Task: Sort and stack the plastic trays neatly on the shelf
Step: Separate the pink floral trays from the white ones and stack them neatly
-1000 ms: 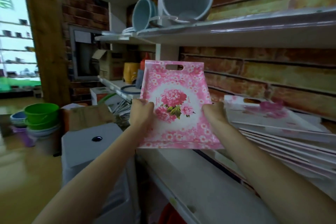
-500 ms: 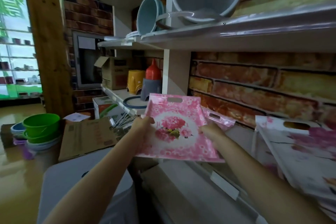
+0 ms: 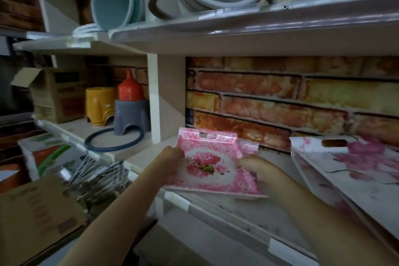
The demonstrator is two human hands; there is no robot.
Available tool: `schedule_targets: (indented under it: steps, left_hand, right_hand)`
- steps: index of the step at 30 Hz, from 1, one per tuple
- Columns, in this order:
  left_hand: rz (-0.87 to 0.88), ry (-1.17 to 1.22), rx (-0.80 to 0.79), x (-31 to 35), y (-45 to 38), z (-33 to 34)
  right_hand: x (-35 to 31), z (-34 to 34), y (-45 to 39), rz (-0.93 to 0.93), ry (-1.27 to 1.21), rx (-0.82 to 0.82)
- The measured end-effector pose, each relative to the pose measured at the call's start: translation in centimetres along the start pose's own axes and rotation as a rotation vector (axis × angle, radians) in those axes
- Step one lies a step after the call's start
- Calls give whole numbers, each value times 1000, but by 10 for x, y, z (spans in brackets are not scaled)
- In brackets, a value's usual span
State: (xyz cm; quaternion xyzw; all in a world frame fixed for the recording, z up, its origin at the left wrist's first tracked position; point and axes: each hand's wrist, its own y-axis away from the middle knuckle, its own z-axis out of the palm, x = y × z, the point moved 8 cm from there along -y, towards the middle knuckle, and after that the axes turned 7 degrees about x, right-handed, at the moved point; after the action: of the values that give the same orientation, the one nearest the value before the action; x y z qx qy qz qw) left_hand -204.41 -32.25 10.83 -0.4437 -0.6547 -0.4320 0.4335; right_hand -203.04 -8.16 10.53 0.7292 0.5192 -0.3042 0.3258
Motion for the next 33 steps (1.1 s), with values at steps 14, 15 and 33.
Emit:
schedule_targets:
  steps: [14, 15, 33]
  left_hand:
    - [-27, 24, -122, -10, -56, 19]
    - [-12, 8, -132, -9, -55, 22]
    - [515, 112, -256, 96, 156, 171]
  right_hand:
    - [11, 20, -24, 43, -20, 31]
    - [9, 17, -24, 25, -26, 32]
    - [17, -149, 131, -205, -44, 491]
